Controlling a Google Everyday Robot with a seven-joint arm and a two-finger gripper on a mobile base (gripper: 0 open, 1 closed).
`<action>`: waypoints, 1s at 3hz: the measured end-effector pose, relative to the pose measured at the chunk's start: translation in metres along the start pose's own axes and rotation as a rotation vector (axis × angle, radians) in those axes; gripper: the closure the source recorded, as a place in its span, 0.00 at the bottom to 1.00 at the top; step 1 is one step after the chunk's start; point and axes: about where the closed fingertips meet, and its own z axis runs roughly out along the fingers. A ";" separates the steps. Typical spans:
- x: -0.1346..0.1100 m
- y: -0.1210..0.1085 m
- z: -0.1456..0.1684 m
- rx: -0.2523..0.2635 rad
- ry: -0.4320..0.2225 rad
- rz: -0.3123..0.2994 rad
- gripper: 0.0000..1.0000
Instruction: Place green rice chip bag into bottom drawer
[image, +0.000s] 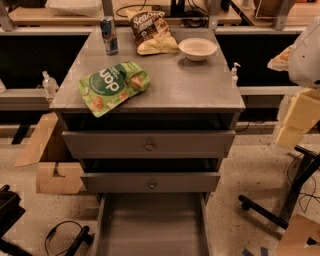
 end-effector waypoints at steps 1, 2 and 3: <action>0.000 0.000 0.000 0.000 0.000 0.000 0.00; -0.041 -0.025 0.016 0.096 -0.023 -0.191 0.00; -0.081 -0.044 0.029 0.187 -0.061 -0.398 0.00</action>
Offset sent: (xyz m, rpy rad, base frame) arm 0.0773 0.0599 -0.0024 -0.1155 -0.2252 0.3013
